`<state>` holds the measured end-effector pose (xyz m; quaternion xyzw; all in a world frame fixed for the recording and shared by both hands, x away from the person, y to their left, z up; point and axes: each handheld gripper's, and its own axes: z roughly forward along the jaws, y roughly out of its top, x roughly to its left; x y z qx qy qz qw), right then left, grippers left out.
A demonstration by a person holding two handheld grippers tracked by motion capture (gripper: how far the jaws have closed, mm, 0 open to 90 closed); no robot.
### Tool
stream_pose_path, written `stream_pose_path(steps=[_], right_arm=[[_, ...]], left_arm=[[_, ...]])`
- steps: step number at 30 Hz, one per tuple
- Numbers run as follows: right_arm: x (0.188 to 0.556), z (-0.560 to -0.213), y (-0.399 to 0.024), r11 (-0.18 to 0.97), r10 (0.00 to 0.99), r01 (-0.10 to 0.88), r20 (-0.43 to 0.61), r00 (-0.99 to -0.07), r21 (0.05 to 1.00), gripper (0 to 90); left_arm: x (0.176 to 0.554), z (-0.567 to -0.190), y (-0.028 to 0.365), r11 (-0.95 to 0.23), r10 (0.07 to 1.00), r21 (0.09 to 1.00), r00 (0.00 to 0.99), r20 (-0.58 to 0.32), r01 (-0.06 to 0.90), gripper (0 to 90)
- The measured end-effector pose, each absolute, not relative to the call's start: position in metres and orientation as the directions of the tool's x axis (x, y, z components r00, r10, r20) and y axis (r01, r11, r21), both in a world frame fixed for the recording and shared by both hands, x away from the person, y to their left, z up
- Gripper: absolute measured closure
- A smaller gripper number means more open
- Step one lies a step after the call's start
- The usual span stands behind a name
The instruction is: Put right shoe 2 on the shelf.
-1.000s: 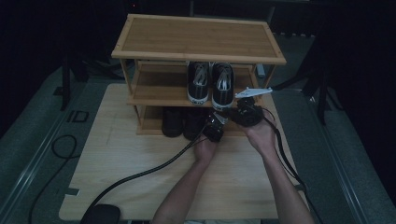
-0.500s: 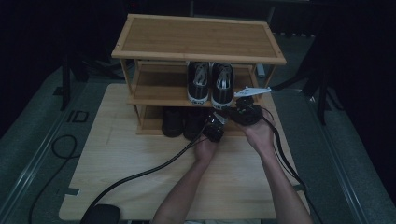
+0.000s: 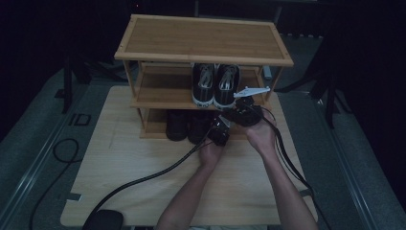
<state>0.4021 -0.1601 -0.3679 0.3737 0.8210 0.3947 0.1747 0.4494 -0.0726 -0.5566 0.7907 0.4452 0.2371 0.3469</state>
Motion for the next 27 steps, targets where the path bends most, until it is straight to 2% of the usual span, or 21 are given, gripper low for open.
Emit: stream_pose_path(steps=[20, 27], right_arm=[[0.409, -0.370, -0.160, 0.405, 0.755, 0.487, 0.017, -0.656, 0.774, 90.0], [0.397, -0.364, -0.166, 0.424, 0.754, 0.462, -0.020, -0.657, 0.779, 89.0]], left_arm=[[0.449, -0.557, -0.073, -0.356, 0.870, 0.764, 0.490, 0.060, 0.538, 90.0], [0.449, -0.557, -0.073, -0.357, 0.869, 0.764, 0.490, 0.060, 0.538, 89.9]])
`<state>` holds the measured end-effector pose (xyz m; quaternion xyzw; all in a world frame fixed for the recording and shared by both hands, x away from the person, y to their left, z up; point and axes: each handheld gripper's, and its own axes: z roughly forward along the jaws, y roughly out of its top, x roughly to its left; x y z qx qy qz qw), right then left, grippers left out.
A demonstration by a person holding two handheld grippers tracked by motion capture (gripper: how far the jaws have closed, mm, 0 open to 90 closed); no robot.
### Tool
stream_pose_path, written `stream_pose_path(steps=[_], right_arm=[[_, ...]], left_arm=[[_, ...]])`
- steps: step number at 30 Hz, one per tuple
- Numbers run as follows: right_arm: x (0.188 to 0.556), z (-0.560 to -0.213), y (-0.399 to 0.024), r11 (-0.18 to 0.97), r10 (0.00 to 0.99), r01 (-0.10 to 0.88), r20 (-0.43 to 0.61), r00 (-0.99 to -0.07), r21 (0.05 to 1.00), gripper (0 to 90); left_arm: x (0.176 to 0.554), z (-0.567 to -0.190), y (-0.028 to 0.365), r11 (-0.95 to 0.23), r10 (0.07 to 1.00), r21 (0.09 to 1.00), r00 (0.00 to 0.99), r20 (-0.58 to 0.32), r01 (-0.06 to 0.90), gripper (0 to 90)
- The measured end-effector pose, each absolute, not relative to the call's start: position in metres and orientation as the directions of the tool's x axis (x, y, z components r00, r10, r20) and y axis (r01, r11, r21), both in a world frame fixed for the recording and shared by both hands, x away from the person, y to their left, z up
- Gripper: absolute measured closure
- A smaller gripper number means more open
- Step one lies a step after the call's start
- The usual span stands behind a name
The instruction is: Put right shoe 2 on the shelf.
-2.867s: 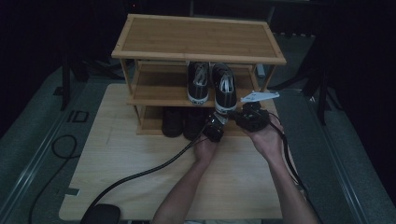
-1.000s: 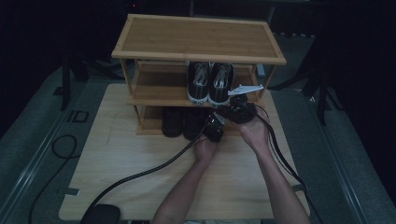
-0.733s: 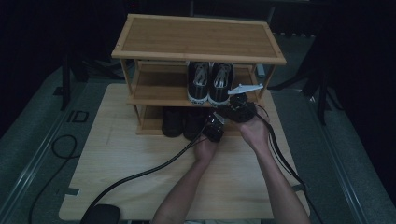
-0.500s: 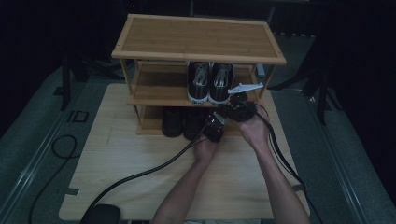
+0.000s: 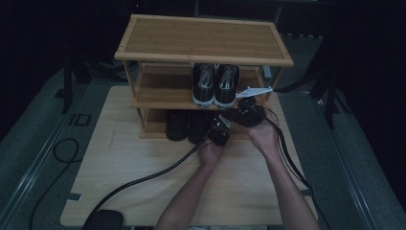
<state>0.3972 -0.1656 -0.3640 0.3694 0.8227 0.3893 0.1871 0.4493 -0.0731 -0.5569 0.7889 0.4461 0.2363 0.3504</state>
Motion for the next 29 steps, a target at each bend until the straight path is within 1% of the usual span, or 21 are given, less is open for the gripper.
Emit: stream_pose_path(steps=[5, 6, 7, 12, 18, 19, 29], right_arm=[[0.387, -0.359, -0.181, 0.409, 0.766, 0.464, -0.019, -0.642, 0.786, 88.3], [0.387, -0.359, -0.181, 0.409, 0.766, 0.464, -0.019, -0.642, 0.786, 88.3], [0.385, -0.359, -0.187, 0.402, 0.774, 0.468, -0.018, -0.633, 0.787, 87.7], [0.381, -0.363, -0.198, 0.399, 0.789, 0.480, -0.025, -0.614, 0.781, 87.1], [0.373, -0.375, -0.209, 0.393, 0.806, 0.502, -0.026, -0.591, 0.771, 86.4], [0.367, -0.387, -0.215, 0.389, 0.821, 0.521, -0.028, -0.571, 0.760, 86.1], [0.358, -0.412, -0.227, 0.372, 0.838, 0.568, -0.003, -0.545, 0.735, 86.0]], left_arm=[[0.449, -0.557, -0.073, -0.356, 0.870, 0.765, 0.489, 0.062, 0.537, 89.7], [0.450, -0.557, -0.072, -0.373, 0.858, 0.763, 0.510, 0.067, 0.528, 89.7], [0.449, -0.557, -0.074, -0.356, 0.871, 0.764, 0.486, 0.064, 0.538, 89.6], [0.449, -0.557, -0.074, -0.356, 0.871, 0.765, 0.487, 0.063, 0.536, 89.6], [0.449, -0.557, -0.074, -0.357, 0.870, 0.764, 0.488, 0.063, 0.537, 89.6], [0.449, -0.557, -0.074, -0.357, 0.870, 0.764, 0.488, 0.064, 0.537, 89.5], [0.449, -0.557, -0.074, -0.358, 0.867, 0.766, 0.495, 0.060, 0.534, 89.4]])
